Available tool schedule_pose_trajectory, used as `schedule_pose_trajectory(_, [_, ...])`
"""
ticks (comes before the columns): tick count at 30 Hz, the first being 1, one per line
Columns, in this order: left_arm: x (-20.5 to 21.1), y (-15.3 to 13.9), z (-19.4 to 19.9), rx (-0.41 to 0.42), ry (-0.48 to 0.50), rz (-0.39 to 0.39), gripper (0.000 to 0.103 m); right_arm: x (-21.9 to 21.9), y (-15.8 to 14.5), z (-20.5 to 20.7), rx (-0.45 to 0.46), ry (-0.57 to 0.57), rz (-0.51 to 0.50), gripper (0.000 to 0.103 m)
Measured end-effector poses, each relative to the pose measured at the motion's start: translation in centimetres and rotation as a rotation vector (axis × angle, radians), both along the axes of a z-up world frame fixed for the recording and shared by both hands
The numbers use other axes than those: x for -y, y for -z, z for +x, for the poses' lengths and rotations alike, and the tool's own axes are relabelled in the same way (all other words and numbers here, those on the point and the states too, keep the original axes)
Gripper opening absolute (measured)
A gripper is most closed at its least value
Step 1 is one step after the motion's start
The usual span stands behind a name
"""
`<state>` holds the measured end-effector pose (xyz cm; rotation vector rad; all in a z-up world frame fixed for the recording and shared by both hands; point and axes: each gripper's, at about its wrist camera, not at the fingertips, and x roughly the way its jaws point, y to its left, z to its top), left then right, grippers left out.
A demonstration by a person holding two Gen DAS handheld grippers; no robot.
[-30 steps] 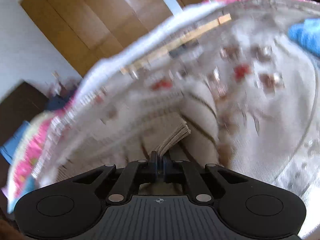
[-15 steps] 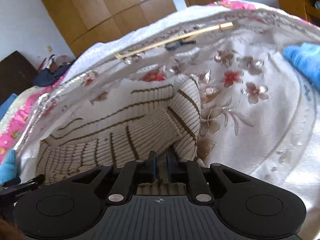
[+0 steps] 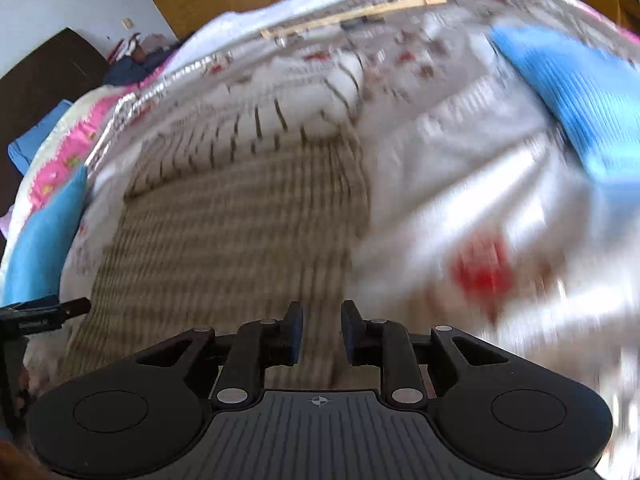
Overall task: Fold small clothes
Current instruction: 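Move both grippers to the hem of the striped sweater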
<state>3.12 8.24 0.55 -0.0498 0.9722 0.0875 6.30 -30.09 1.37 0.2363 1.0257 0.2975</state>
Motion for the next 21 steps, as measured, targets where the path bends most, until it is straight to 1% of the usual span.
schedule_pose_trajectory(2, [0.3,-0.3,-1.1,-0.018,0.008,-0.011,0.103,0.1,0.4,-1.5,-0.033,-0.022,0.004,0.022])
schedule_pose_trajectory(5, [1.0,-0.5,-2.4,-0.044,0.029,-0.027,0.103,-0.3,1.0,-2.9,-0.054,-0.061,-0.008,0.022])
schedule_pose_trajectory(7, [1.4,-0.6,-3.0,-0.062,0.035,-0.024,0.103,-0.3,1.1,-3.2,-0.065,-0.065,0.01,0.022])
schedule_pose_trajectory(10, [2.0,-0.7,-4.0,-0.078,0.054,-0.044,0.103,-0.3,1.1,-3.6,-0.085,-0.092,0.054,0.022])
schedule_pose_trajectory(12, [2.5,-0.6,-4.5,-0.084,0.07,-0.025,0.102,-0.4,1.4,-3.8,-0.1,-0.107,0.064,0.022])
schedule_pose_trajectory(14, [3.0,-0.6,-4.7,-0.094,0.079,-0.002,0.096,-0.4,1.7,-4.1,-0.111,-0.113,0.055,0.022])
schedule_pose_trajectory(18, [3.4,-1.0,-5.1,-0.094,0.087,-0.005,0.086,0.0,2.0,-4.2,-0.127,-0.098,0.113,0.022])
schedule_pose_trajectory(19, [3.4,-1.2,-5.2,-0.089,0.086,-0.02,0.075,0.0,2.2,-4.2,-0.131,-0.096,0.124,0.022])
schedule_pose_trajectory(20, [3.3,-1.5,-5.3,-0.086,0.094,-0.057,0.065,0.0,2.2,-4.2,-0.132,-0.098,0.128,0.022])
schedule_pose_trajectory(21, [3.2,-1.7,-5.3,-0.087,0.098,-0.084,0.064,-0.1,2.2,-4.3,-0.129,-0.104,0.125,0.022])
